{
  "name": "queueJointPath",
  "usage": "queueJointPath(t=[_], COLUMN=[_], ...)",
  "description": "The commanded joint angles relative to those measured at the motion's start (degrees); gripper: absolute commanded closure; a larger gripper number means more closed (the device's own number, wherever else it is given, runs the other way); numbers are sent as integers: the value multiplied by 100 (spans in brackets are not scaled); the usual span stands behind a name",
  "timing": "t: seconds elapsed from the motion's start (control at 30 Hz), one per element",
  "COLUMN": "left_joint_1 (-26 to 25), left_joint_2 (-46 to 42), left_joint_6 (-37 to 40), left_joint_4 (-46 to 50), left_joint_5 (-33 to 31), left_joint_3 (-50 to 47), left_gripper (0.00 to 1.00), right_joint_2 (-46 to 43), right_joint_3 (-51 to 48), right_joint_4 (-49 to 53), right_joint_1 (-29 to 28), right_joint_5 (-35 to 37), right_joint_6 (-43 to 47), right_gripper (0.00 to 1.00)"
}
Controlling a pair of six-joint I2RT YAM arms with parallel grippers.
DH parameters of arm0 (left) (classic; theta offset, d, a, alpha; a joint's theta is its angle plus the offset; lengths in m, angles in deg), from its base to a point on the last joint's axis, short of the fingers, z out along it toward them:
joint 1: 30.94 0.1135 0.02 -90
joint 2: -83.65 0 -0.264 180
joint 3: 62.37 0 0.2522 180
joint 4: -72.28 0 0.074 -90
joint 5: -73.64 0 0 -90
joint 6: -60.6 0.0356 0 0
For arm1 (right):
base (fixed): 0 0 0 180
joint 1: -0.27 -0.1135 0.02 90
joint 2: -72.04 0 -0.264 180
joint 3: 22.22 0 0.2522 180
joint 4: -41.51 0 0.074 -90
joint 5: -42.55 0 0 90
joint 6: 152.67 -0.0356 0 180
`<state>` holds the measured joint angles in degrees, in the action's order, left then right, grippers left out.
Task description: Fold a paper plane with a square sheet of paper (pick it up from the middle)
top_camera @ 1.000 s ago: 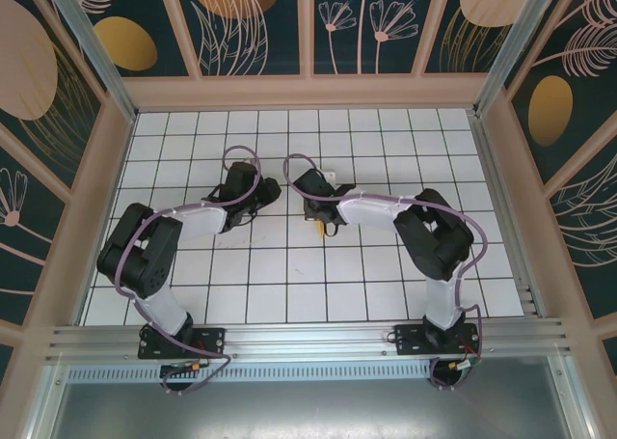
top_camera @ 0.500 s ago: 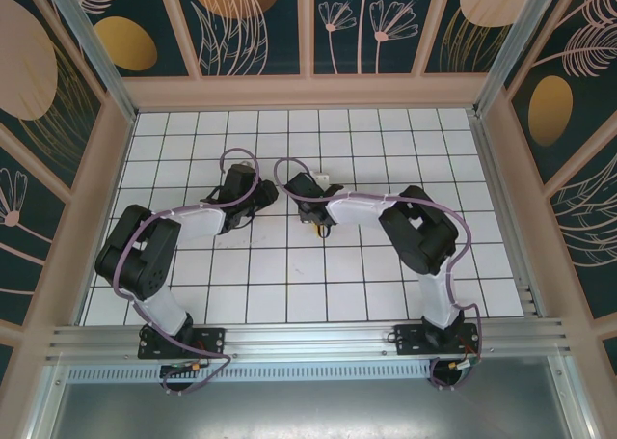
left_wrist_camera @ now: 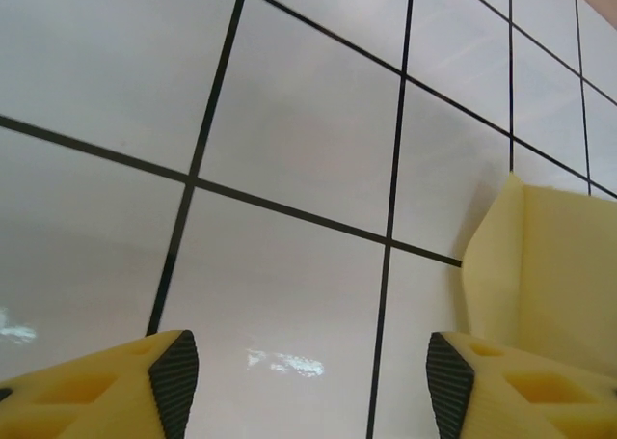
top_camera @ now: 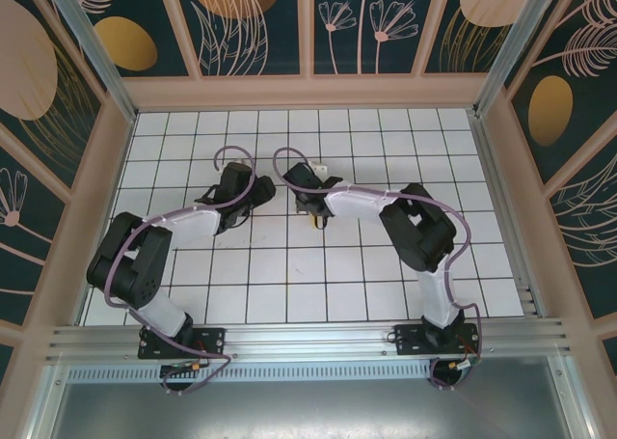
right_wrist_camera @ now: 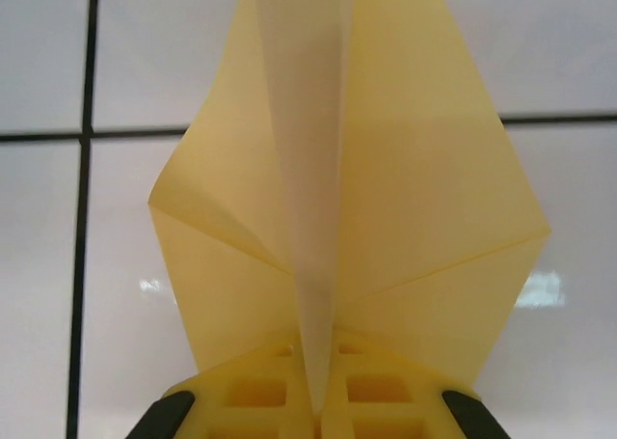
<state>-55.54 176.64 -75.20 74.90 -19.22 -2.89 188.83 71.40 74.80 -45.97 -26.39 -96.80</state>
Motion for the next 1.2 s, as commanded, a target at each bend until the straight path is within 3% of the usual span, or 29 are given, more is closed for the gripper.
queueJointPath(t=[0.0, 0.2, 0.43, 0.87, 1.17], left_joint_1=[78, 153, 175, 175, 175], left_joint_2=[-315, -721, -1002, -1024, -1209], left_joint_6=[158, 389, 589, 580, 679], left_joint_4=[314, 624, 827, 868, 1098], left_joint_5=[-463, -1097, -1590, -1569, -1738], left_joint_3=[-114, -267, -361, -344, -192], left_gripper=[23, 2, 2, 1, 2], right_joint_2=[42, 614, 1239, 1871, 1463], right_joint_3=[387, 1093, 1869, 2365, 2778], right_joint_4=[-72, -213, -16, 332, 680], right_joint_1=[299, 604, 691, 678, 644], right_joint_5=[-186, -629, -820, -807, -819], right_joint_6=[446, 977, 1198, 1132, 1128], right_gripper=[91, 91, 90, 84, 72])
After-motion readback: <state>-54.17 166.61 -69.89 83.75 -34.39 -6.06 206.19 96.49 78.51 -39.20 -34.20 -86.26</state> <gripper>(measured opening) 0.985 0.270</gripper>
